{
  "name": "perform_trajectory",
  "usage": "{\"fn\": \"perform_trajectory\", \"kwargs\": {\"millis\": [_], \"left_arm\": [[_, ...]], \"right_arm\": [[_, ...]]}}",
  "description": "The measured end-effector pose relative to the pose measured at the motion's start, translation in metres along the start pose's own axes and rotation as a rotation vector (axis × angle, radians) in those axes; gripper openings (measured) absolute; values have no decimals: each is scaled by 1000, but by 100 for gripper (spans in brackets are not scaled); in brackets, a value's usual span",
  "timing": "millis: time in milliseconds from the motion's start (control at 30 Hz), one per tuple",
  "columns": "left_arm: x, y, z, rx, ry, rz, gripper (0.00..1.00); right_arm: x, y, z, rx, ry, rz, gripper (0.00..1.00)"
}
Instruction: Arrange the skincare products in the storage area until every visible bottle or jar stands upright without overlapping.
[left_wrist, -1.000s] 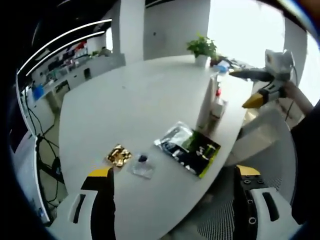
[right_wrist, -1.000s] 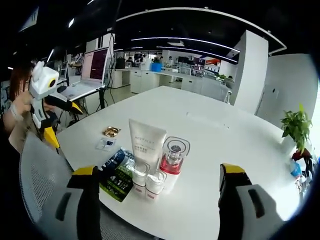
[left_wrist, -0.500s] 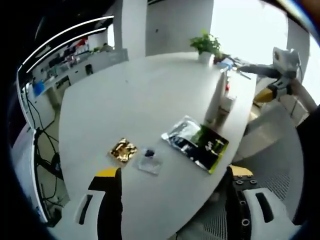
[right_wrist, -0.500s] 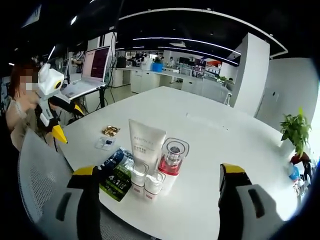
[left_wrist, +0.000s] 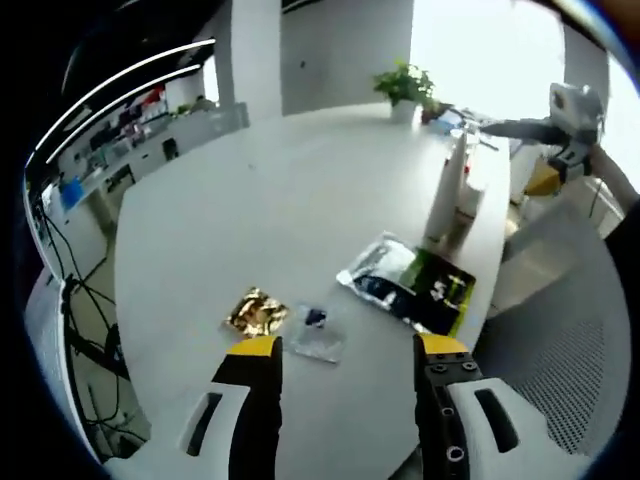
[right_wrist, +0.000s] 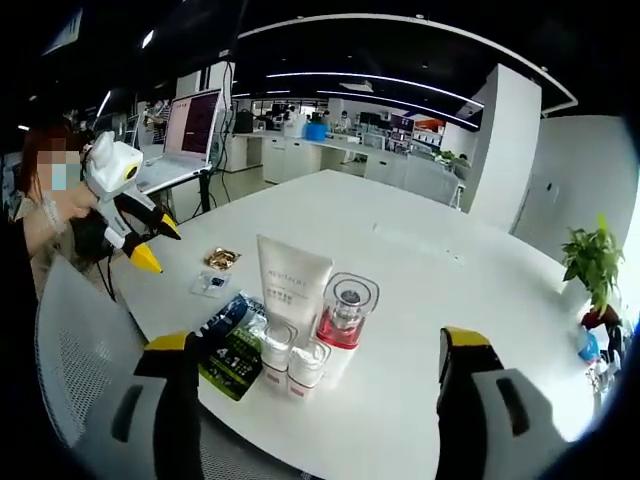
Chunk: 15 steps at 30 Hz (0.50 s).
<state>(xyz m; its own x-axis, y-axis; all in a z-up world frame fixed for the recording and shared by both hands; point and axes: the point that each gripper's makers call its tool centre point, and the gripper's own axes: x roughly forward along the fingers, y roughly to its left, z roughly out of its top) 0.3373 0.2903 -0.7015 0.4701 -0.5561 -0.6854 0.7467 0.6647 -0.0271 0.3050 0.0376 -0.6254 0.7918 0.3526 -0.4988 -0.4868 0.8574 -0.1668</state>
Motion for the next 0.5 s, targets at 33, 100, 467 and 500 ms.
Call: {"fn": "perform_trajectory", "kwargs": {"millis": [33, 100, 467, 500], "left_arm": [[1, 1, -1, 2, 4, 1, 48], [4, 6, -5, 17, 28, 13, 49], [11, 21, -19, 70, 93, 30, 43], [13, 25, -22, 81, 101, 44, 43]], "right_arm": [[0, 0, 0, 1, 0, 2, 100], [1, 1, -1, 1, 4, 5, 100], [3, 0, 0, -6, 11, 6, 100], [3, 0, 1, -8, 9, 4, 100]]}}
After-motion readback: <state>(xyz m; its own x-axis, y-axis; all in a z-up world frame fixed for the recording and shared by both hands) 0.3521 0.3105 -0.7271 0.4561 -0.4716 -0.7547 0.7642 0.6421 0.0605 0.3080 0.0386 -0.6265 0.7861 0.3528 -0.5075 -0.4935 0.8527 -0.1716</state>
